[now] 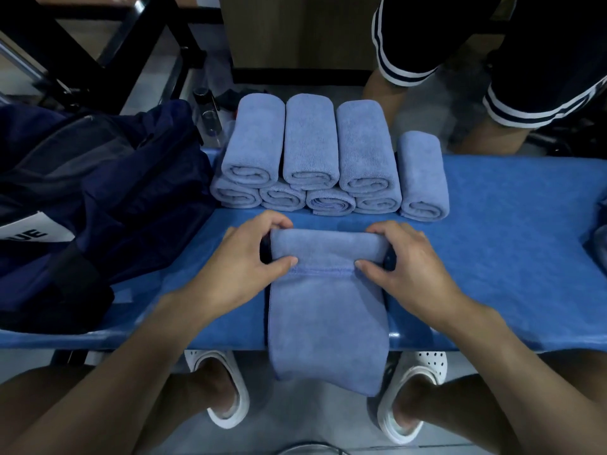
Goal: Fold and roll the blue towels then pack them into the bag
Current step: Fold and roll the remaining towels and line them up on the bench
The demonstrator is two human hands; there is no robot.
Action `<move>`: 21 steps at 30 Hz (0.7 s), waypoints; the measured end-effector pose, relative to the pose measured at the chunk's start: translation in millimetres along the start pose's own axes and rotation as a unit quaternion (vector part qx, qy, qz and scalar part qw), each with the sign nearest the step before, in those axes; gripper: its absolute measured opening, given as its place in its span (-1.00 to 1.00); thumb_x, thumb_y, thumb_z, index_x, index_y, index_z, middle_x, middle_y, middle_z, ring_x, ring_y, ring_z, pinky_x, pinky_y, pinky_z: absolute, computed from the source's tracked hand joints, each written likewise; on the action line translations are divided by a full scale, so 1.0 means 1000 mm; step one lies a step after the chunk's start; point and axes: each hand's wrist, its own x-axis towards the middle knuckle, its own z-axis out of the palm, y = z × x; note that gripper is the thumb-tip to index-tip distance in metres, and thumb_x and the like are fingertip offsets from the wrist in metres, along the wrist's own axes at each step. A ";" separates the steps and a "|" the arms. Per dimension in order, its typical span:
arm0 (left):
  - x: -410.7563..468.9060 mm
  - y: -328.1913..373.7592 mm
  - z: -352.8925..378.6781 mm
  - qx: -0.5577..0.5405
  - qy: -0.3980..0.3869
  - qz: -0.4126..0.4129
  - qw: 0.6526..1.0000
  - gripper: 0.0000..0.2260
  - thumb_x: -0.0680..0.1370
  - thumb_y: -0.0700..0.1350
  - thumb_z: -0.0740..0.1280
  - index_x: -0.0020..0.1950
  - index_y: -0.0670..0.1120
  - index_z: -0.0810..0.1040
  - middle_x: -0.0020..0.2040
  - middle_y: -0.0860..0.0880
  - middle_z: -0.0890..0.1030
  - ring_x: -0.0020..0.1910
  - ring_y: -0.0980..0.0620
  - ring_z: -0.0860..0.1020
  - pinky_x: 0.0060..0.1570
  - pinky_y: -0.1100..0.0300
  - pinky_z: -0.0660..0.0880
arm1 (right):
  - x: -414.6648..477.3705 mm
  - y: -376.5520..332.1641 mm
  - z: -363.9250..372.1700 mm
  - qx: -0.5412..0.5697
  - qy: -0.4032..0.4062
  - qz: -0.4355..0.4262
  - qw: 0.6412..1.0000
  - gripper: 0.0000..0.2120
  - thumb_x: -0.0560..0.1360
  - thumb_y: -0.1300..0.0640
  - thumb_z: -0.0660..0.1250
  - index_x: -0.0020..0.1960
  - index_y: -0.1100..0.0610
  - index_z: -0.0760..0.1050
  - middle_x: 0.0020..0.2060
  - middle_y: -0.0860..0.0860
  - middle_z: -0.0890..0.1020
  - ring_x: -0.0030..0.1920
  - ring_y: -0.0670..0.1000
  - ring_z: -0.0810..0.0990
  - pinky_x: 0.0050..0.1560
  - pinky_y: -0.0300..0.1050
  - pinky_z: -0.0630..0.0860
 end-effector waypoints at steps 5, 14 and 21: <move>-0.002 0.011 0.000 0.046 0.042 0.076 0.995 -0.77 0.48 -0.07 0.47 0.03 0.16 0.48 -0.02 0.28 0.49 0.08 0.26 0.41 0.15 0.12 0.36 | 0.001 -0.009 -0.004 -0.034 0.038 -0.069 0.996 -0.70 0.40 0.17 0.48 0.02 0.07 0.41 -0.08 -0.12 0.44 -0.06 -0.16 0.31 0.04 -0.03 0.37; -0.018 0.008 0.002 0.008 -0.039 0.130 0.991 -0.78 0.46 0.21 0.35 -0.13 0.07 0.50 0.08 0.19 0.53 0.19 0.10 0.48 0.22 0.20 0.37 | -0.018 0.000 -0.009 0.035 -0.035 -0.108 0.993 -0.73 0.53 -0.22 0.19 -0.16 -0.03 0.41 0.02 -0.17 0.47 0.11 -0.06 0.47 0.13 -0.04 0.35; -0.020 0.005 0.001 0.051 -0.083 0.079 0.992 -0.68 0.40 0.28 0.30 0.07 0.17 0.47 0.11 0.24 0.51 0.20 0.19 0.45 0.22 0.10 0.43 | -0.023 0.007 -0.007 0.017 -0.080 -0.061 0.995 -0.67 0.42 -0.27 0.23 0.04 -0.08 0.44 0.02 -0.16 0.54 0.09 -0.06 0.47 0.16 0.09 0.43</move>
